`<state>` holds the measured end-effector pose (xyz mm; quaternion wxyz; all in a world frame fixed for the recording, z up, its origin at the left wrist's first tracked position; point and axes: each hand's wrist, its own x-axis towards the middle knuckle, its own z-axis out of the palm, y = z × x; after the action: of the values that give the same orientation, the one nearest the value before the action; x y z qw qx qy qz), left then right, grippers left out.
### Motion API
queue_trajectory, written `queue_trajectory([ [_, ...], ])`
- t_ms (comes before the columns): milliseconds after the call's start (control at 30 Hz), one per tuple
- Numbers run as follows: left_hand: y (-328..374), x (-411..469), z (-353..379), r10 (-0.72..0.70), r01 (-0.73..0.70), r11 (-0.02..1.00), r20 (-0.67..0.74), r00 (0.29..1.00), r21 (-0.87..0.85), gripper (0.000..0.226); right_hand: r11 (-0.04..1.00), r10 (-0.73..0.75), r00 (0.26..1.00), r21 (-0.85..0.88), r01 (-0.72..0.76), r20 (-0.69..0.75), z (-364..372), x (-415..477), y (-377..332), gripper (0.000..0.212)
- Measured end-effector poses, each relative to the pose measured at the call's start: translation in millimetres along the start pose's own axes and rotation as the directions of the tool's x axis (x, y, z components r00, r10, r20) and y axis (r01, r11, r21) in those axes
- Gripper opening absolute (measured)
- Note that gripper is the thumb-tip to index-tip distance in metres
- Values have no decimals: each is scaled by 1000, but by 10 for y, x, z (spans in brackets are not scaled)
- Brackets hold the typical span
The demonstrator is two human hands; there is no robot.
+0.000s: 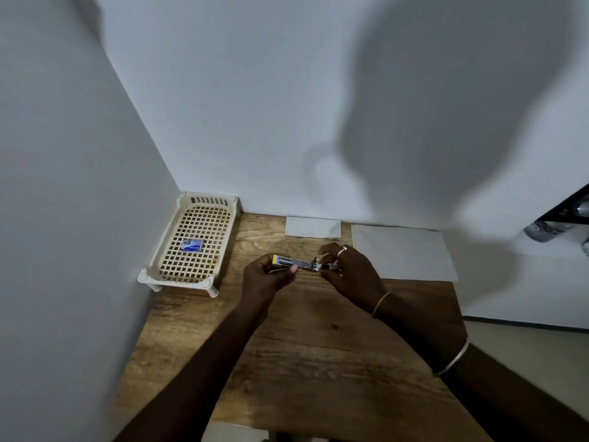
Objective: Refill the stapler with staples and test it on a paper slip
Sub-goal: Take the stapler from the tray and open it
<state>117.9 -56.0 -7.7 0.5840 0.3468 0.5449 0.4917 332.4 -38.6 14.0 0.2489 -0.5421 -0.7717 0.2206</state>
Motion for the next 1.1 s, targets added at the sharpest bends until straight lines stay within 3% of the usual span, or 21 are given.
queue_trajectory([
  [167,-394,32,-58,8,-7,968,-5,1000,252,20,995,37,998,-89,-32,52,274,-230,320,38],
  [267,-561,52,-97,114,-105,821,20,993,562,25,986,31,996,-167,-17,83,400,-301,457,34],
  [433,-709,106,-168,214,-253,554,158,964,793,34,980,52,991,-196,-27,123,544,-370,611,32],
  [567,-773,129,-205,215,-316,445,243,946,838,29,973,45,987,-232,-8,156,624,-397,690,32],
  [1100,-811,179,-300,141,-376,362,349,927,853,46,966,71,981,-258,-23,182,644,-427,706,42],
])
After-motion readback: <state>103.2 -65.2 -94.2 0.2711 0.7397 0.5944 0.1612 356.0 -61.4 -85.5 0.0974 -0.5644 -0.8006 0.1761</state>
